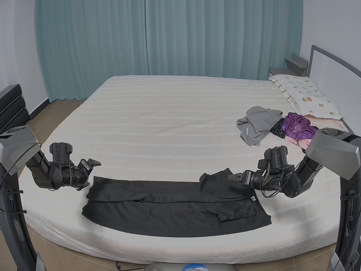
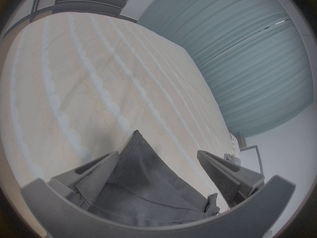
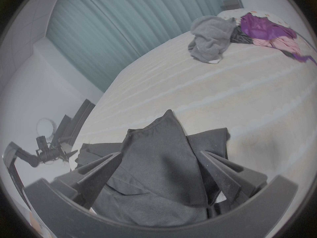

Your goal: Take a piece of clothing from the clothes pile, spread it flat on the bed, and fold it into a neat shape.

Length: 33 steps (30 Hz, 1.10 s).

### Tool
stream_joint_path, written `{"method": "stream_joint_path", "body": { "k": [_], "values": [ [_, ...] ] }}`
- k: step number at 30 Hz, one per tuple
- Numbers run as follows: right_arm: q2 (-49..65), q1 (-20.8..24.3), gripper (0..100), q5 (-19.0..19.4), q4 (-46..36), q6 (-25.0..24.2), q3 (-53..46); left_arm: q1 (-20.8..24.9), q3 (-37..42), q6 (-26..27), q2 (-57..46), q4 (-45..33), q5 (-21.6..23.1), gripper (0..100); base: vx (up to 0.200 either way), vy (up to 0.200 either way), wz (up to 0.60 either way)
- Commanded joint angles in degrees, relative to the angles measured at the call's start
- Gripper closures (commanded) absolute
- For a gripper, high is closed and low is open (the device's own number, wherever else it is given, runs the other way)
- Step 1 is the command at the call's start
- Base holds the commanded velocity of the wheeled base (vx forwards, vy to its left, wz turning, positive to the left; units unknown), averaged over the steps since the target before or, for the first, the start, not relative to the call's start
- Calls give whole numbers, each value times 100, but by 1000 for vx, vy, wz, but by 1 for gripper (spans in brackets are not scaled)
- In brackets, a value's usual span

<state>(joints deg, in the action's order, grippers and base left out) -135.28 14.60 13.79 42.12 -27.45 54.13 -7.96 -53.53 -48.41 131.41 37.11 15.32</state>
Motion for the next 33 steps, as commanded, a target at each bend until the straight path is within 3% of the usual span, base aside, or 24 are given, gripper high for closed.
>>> {"method": "stream_joint_path", "body": {
  "k": [1, 5, 6, 16, 23, 32, 33],
  "values": [
    [-368, -19, 0, 54, -169, 284, 291, 23, 79, -2, -63, 16, 6, 0, 0, 0, 0],
    [-473, -10, 0, 54, -345, 416, 388, 23, 79, -2, -63, 16, 6, 0, 0, 0, 0],
    [-535, -10, 100, 54, -389, 487, 432, 31, 106, -2, -63, 25, 6, 0, 0, 0, 0],
    [45, -212, 100, 142, -810, 495, 1, 23, 317, 209, -81, 51, -12, 0, 0, 0, 0],
    [371, -335, 100, 449, -793, 504, -605, 23, 457, 534, -98, 51, -29, 0, 0, 0, 0],
    [371, -274, 100, 441, -195, 495, -1097, 23, 554, 525, -125, 42, -29, 0, 0, 0, 0],
    [362, -265, 0, 432, -178, 495, -1097, 23, 572, 534, -134, 42, -29, 0, 0, 0, 0]
  ]
}}
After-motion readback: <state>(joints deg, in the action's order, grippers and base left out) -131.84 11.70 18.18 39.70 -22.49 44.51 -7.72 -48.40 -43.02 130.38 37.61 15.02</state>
